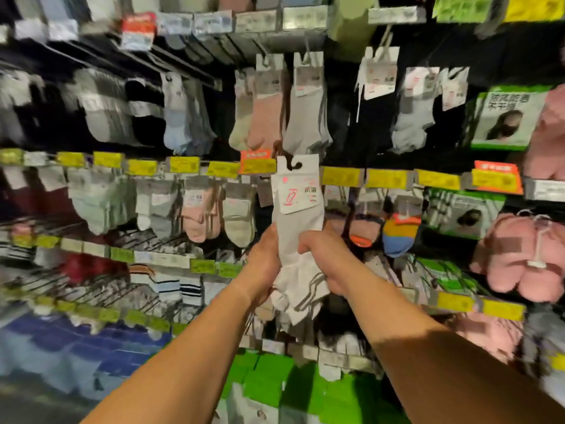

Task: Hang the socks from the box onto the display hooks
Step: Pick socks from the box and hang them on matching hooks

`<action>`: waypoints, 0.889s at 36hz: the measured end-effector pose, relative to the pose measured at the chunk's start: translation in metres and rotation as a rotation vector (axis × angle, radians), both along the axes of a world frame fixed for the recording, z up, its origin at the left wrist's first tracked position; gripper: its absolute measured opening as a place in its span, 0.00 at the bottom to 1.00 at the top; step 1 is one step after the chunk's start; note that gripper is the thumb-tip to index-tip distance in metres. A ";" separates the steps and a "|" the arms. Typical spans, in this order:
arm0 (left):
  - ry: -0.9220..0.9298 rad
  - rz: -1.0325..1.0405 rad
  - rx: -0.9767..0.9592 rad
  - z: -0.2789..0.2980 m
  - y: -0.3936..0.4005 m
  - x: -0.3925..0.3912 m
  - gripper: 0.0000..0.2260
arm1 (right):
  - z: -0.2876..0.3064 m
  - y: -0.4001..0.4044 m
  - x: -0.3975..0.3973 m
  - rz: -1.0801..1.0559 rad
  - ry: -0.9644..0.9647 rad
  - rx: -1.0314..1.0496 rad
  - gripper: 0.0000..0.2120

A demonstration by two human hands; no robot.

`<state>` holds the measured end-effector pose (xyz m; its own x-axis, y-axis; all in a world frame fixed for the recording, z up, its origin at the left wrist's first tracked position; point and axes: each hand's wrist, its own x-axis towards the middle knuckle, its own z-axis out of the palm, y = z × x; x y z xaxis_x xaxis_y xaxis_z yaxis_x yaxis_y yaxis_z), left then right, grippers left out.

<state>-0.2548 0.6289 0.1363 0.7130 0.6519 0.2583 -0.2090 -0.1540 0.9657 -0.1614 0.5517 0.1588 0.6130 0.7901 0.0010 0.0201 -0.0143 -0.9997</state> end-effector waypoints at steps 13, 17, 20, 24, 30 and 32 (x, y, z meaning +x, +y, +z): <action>0.012 0.000 0.019 0.020 0.157 -0.003 0.39 | 0.032 0.145 -0.006 0.064 -0.055 0.169 0.41; -0.008 0.008 0.128 0.035 0.186 -0.007 0.33 | 0.039 0.175 -0.011 0.006 -0.082 0.179 0.43; 0.011 0.036 0.242 0.044 0.207 -0.013 0.23 | 0.040 0.194 -0.018 -0.019 -0.090 0.211 0.40; 0.061 0.050 0.355 0.050 0.235 -0.028 0.24 | 0.040 0.219 -0.037 -0.094 -0.090 0.291 0.35; -0.075 -0.139 0.133 0.048 0.284 -0.048 0.31 | 0.036 0.260 -0.070 -0.256 -0.198 0.339 0.36; -0.074 -0.196 0.144 0.046 0.292 -0.049 0.23 | 0.033 0.266 -0.077 -0.292 -0.217 0.332 0.37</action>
<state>-0.3041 0.9204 0.1825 0.7978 0.4559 0.3946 -0.3174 -0.2390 0.9177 -0.2382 0.8178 0.1920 0.7663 0.5209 0.3761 0.2712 0.2684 -0.9244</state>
